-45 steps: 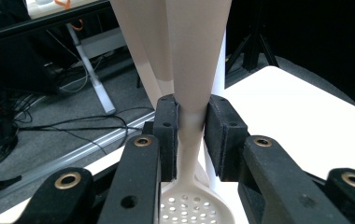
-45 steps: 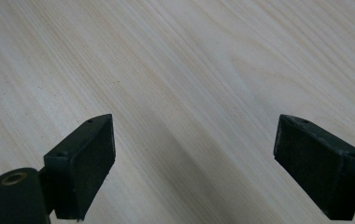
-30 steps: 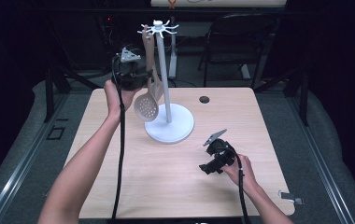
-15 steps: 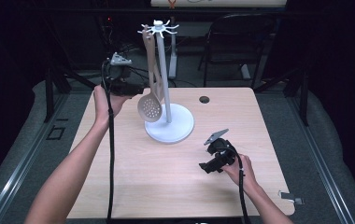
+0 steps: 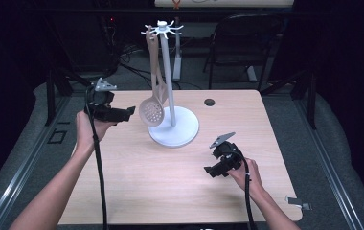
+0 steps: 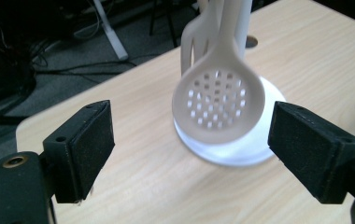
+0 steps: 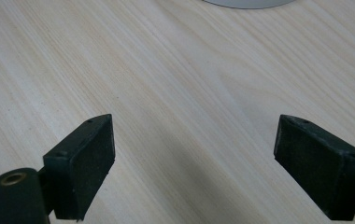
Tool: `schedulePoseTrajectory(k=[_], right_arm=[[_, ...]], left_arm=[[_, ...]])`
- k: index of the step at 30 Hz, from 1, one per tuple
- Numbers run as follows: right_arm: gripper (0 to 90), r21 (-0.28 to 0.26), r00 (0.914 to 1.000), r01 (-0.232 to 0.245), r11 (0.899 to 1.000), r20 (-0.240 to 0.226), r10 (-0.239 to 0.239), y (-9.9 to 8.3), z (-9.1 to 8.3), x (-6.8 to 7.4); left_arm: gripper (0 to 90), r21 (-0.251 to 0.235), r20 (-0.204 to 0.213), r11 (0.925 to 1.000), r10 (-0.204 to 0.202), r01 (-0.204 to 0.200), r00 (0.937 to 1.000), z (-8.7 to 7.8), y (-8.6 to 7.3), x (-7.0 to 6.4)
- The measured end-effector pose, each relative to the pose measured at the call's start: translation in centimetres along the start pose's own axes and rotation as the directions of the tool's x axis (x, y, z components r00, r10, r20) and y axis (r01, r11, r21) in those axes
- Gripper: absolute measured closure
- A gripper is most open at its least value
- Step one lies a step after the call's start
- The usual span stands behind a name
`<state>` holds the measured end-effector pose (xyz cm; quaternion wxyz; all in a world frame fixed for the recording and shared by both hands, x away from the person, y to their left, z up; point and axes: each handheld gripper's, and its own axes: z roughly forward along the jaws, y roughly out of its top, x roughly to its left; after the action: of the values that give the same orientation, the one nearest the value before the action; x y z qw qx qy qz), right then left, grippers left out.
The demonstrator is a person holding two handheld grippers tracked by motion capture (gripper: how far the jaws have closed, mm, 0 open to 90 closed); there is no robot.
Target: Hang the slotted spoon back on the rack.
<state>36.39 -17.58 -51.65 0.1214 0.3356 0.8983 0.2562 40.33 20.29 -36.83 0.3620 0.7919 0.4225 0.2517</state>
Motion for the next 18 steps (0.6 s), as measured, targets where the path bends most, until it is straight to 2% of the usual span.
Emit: schedulePoseTrajectory(k=[8, 18], right_arm=[[12.1, 0.005, 1.0, -0.001, 1.0, 0.004, 0.001, 0.0, -0.1, 0.1], [12.1, 0.012, 0.9999, 0.007, 1.0, 0.009, -0.007, 0.0, 0.0, 0.2]], left_arm=[[12.8, 0.027, 0.017, 0.9989, -0.037, 0.037, 0.9992, -0.8, -4.3, 0.4], [11.8, 0.112, 0.023, 0.9908, -0.08, 0.077, 0.9965, -0.8, -10.0, 0.3]])
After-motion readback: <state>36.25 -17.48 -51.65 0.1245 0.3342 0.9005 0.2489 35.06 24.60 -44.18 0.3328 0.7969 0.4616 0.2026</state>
